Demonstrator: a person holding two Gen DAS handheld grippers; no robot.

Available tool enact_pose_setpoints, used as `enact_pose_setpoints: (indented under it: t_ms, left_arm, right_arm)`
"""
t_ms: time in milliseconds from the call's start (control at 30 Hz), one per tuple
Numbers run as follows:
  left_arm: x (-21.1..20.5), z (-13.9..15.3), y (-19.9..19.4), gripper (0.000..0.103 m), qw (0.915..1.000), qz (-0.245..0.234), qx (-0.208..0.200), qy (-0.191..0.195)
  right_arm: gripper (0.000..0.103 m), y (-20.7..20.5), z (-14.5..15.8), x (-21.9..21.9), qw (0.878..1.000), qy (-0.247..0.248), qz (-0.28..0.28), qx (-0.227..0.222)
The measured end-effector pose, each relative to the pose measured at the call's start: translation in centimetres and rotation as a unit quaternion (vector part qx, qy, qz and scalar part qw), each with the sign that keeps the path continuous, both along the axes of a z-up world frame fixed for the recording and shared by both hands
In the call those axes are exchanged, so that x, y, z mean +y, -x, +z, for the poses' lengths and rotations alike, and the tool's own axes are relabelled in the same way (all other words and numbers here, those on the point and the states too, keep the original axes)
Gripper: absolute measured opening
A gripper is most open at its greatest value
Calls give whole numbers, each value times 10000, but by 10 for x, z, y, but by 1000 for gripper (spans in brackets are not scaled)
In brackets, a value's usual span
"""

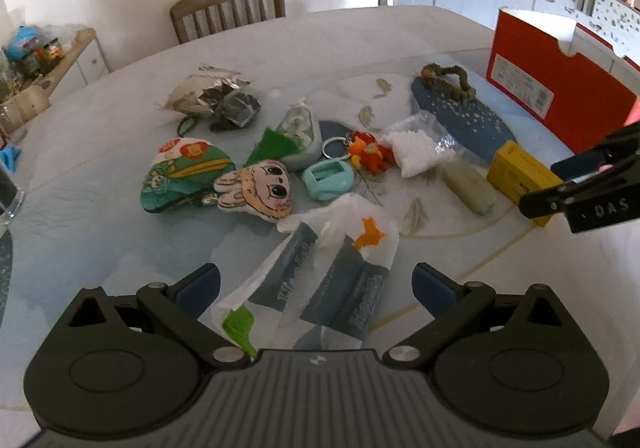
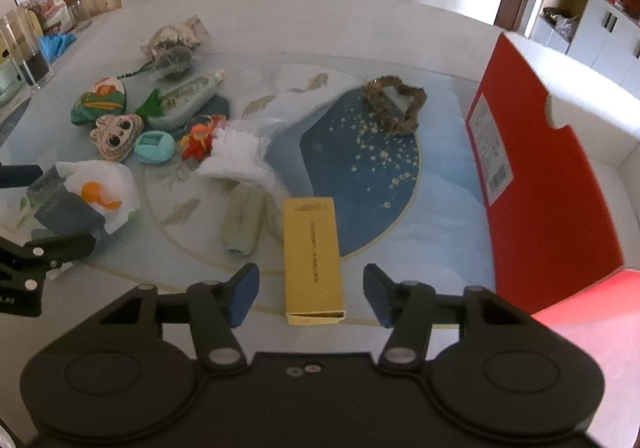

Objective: Organize objects
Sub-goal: 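Grasp the yellow box with the right gripper while the left gripper grasps the printed bag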

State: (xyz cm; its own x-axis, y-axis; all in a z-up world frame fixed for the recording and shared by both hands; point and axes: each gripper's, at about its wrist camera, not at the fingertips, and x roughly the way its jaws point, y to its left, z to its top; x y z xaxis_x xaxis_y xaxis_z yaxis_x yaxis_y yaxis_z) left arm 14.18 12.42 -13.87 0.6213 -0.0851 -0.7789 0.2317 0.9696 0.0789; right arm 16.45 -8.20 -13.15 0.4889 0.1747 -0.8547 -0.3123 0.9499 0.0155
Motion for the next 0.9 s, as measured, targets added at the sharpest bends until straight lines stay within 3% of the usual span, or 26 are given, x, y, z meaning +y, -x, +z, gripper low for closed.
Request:
enact_pose_setpoints:
  t_ms: [133,267,367,467,700,900]
  left_arm:
    - [0,-3,-1,86,9999,-84,73,43]
    - [0,-3,-1,64,9998,-165,112,20]
    - [0,-3,-1,55,9997,-203,139,44]
    - [0,-3,-2,36,9997,-161,171,-14]
    - [2,4,-2,27,9998,-13,159,111]
    - [-1,21,1,22,9994,89,156,282]
  right_arm:
    - [45,-4,-3,1,10000,37,-60,49]
    - [37,-6,-3,2,9999,17,-100,76]
    - [33,-7,-3,3,9998,-48,-149,97]
    - [29,-7,-2,4,9998,-53,-180,96]
    - [28,-2,3,2,9993,-86,-331,136]
    - [28,4,24,-11,9988,-200,-433,50]
